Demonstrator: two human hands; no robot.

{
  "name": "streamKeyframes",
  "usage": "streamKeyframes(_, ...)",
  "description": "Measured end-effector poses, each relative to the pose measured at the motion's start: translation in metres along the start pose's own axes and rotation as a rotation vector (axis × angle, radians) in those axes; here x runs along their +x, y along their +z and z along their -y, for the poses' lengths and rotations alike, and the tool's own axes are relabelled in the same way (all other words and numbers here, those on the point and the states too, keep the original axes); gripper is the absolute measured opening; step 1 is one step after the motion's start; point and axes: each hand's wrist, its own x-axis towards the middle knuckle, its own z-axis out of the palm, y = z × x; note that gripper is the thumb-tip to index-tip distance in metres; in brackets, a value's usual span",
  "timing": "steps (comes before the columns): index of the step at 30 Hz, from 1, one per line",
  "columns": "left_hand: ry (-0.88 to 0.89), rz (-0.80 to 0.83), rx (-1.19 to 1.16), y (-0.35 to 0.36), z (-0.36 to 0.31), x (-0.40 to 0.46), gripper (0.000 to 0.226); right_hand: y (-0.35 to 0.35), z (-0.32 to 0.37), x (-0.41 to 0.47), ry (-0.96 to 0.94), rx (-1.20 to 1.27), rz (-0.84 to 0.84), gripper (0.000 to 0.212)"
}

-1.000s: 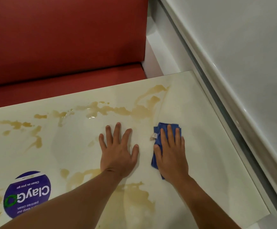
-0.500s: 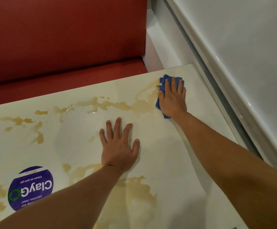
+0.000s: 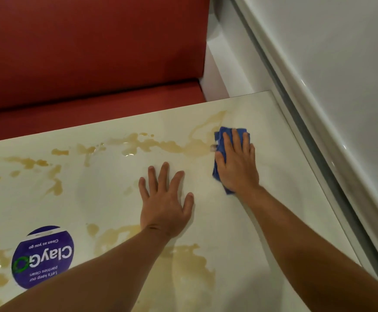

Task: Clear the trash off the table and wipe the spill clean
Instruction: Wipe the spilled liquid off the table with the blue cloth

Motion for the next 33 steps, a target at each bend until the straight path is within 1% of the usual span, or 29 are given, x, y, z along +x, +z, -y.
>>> streamKeyframes(3,0.001,-0.002,-0.015,0.0,0.0,0.0,0.068,-0.005,-0.002,0.039,0.085,0.009,-0.011,0.065)
streamKeyframes(6,-0.003,-0.006,-0.018,0.0,-0.001,-0.001,0.067,-0.003,0.002,0.042,0.106,0.009,-0.01,0.064)
streamKeyframes(9,-0.004,-0.018,-0.023,0.0,0.0,-0.001,0.068,0.003,0.009,0.001,0.094,0.006,-0.025,0.069)
streamKeyframes(12,-0.001,-0.011,-0.013,0.001,0.0,0.0,0.069,0.011,0.019,-0.056,0.052,-0.006,-0.031,0.066)
streamKeyframes(15,-0.003,-0.016,0.001,0.002,0.001,0.0,0.07,0.018,0.02,-0.077,0.028,-0.022,-0.025,0.063)
streamKeyframes(19,-0.008,-0.009,0.002,0.001,0.0,0.001,0.07,0.015,0.017,-0.059,0.015,-0.024,-0.022,0.062)
streamKeyframes(22,-0.007,-0.013,-0.004,0.001,-0.001,0.0,0.069,0.007,0.013,-0.028,0.012,0.0,-0.006,0.063)
streamKeyframes(26,-0.012,-0.006,-0.009,0.0,-0.001,-0.001,0.068,-0.001,0.012,0.029,0.081,0.023,-0.032,0.062)
streamKeyframes(28,-0.013,-0.005,-0.007,0.0,-0.001,-0.001,0.069,0.0,0.013,0.044,0.12,0.024,-0.028,0.061)
streamKeyframes(30,-0.013,-0.007,-0.007,0.0,-0.001,-0.001,0.069,0.001,0.015,0.042,0.126,0.018,-0.02,0.061)
streamKeyframes(33,-0.009,-0.015,-0.007,0.001,-0.001,-0.001,0.07,0.006,0.021,0.008,0.087,0.012,-0.008,0.062)
